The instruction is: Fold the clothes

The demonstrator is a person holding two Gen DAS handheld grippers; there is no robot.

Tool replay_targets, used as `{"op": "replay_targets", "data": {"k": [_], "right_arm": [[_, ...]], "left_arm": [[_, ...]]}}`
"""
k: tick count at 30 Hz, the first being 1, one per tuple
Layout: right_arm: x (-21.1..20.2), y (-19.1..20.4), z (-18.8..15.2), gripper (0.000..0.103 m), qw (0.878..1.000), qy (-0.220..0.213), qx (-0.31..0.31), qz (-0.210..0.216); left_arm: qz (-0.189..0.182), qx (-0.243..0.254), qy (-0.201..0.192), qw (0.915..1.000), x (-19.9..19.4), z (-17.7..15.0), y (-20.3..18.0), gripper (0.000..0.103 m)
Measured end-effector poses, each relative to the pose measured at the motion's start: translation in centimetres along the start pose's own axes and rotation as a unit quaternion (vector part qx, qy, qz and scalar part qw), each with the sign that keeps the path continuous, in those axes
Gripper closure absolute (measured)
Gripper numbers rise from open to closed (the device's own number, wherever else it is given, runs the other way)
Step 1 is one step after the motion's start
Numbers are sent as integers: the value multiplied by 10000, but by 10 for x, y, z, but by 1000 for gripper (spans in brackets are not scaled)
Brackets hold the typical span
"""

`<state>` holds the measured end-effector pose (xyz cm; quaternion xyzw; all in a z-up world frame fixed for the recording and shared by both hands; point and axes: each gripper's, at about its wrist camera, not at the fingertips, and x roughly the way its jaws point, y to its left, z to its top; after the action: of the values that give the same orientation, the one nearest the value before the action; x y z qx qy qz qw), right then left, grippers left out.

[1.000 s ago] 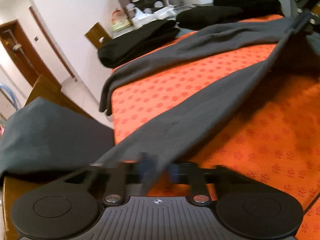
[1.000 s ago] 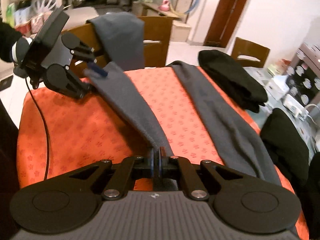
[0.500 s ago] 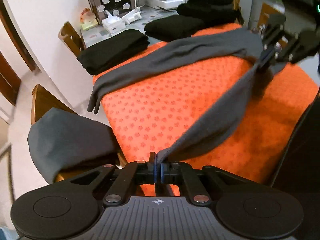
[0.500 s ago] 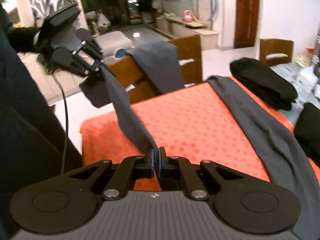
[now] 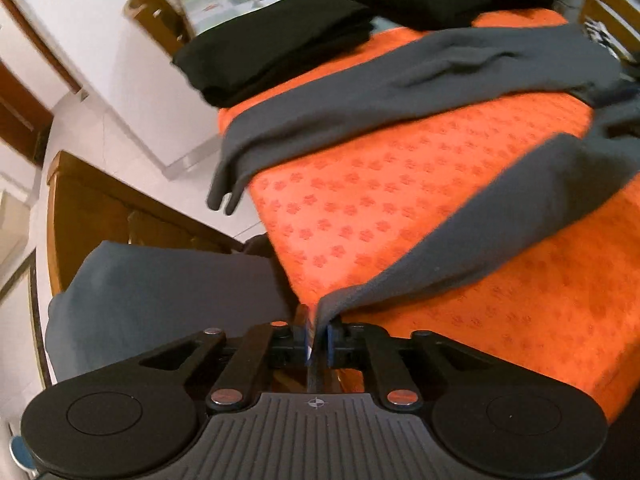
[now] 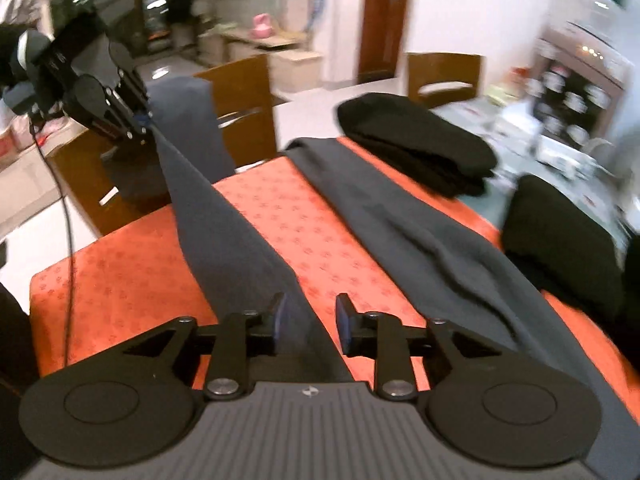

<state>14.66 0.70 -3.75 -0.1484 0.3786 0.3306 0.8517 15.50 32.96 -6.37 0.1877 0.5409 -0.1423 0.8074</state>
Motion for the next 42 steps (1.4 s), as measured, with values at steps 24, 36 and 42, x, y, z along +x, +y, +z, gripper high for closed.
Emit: {"op": "replay_targets", "data": {"k": [24, 36, 42], "right_arm": [[-147, -106, -218, 64, 8955, 175, 3451, -2805], [-190, -205, -324, 52, 8157, 5, 4798, -3231], [-182, -236, -359, 73, 7864, -427, 5632, -2499]], "left_arm": [[-429, -1898, -1040, 9754, -21, 4, -72, 24], [-499, -2977, -652, 9511, -17, -4, -168, 24], [-409, -3299, -511, 9417, -12, -4, -206, 24]]}}
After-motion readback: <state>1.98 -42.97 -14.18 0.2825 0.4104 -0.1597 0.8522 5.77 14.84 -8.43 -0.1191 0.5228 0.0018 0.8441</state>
